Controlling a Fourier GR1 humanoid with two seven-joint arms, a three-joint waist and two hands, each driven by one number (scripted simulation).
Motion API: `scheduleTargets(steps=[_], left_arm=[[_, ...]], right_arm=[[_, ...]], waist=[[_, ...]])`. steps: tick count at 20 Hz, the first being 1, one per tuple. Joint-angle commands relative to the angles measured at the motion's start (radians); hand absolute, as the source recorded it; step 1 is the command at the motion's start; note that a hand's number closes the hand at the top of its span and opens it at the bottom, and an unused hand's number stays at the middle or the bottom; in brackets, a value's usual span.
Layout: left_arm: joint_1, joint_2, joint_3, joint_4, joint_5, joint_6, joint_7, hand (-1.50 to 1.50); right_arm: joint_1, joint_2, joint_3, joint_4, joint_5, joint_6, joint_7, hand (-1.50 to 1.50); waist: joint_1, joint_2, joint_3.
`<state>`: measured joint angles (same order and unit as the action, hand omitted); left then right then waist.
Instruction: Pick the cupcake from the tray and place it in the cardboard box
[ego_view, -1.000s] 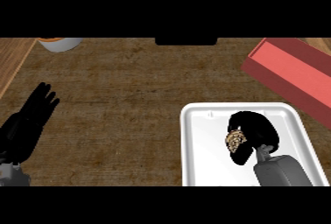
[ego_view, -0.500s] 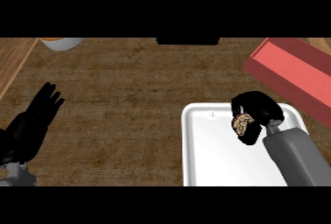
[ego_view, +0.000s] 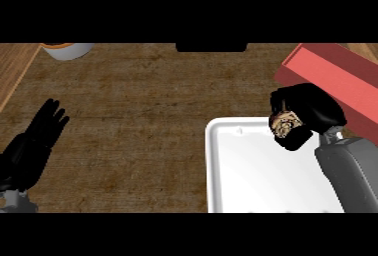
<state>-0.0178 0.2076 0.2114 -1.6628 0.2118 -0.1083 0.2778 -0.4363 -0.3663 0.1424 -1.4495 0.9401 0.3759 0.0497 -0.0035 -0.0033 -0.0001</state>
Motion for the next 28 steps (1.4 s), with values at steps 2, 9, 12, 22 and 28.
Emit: scheduleTargets(steps=[2, 9, 12, 22, 28], left_arm=[[-0.019, 0.000, 0.000, -0.028, -0.004, 0.024, 0.042, 0.00], [0.033, 0.011, 0.025, -0.037, 0.038, -0.030, 0.014, 0.00], [-0.009, 0.002, 0.009, 0.016, -0.005, -0.011, -0.012, 0.00], [0.015, -0.009, 0.012, 0.030, 0.003, -0.038, -0.039, 0.00], [-0.040, 0.022, 0.034, 0.041, 0.011, -0.040, 0.002, 0.00]], right_arm=[[-0.042, -0.028, -0.090, -0.244, -0.068, 0.072, 0.060, 1.50], [-0.111, -0.062, -0.280, -0.337, -0.088, 0.072, 0.212, 1.50], [-0.166, -0.069, -0.345, -0.326, -0.118, 0.091, 0.256, 1.50], [-0.234, -0.223, -0.416, -0.001, -0.062, -0.017, 0.089, 1.50], [-0.344, -0.242, -0.405, 0.252, -0.035, -0.129, -0.021, 1.50]], waist=[[-0.014, -0.005, 0.000], [0.002, -0.001, 0.000], [0.002, 0.003, 0.000], [0.012, 0.006, 0.000], [0.015, 0.006, 0.000]])
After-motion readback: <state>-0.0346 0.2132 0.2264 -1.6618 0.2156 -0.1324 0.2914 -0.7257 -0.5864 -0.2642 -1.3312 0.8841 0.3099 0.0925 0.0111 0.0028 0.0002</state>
